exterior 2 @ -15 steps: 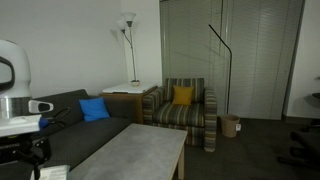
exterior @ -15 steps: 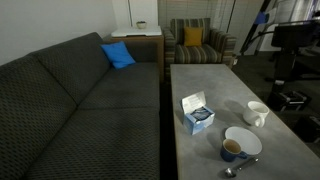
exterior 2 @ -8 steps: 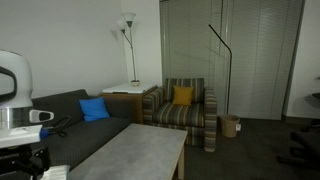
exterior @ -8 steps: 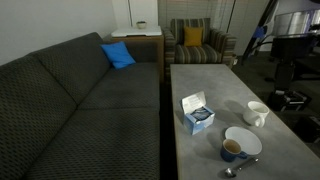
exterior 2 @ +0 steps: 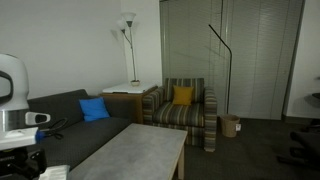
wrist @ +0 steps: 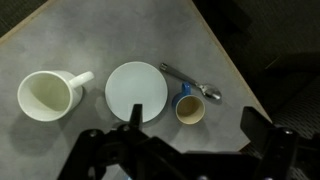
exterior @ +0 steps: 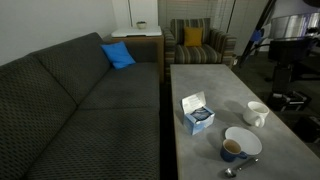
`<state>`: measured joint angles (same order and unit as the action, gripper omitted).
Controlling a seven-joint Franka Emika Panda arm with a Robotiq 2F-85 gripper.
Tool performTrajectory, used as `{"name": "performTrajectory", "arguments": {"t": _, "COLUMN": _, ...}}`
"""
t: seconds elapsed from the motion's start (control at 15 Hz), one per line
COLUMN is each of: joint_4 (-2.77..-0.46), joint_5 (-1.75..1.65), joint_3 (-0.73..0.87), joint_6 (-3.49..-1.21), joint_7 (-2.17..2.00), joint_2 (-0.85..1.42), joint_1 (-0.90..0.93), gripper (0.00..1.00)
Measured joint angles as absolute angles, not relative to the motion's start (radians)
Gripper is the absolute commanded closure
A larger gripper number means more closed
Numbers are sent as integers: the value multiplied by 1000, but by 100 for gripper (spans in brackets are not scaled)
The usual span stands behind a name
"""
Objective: Place the blue mug next to the white mug
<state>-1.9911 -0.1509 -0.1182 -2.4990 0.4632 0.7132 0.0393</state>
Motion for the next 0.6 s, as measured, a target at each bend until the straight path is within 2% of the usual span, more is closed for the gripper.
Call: {"name": "performTrajectory", "arguments": {"t": 0.6, "joint_4": -1938, "joint_5": -173, "joint_3": -135, "joint_6": -2568, "joint_7": 456, "joint_2": 821, "joint_1": 70, "gripper": 0}}
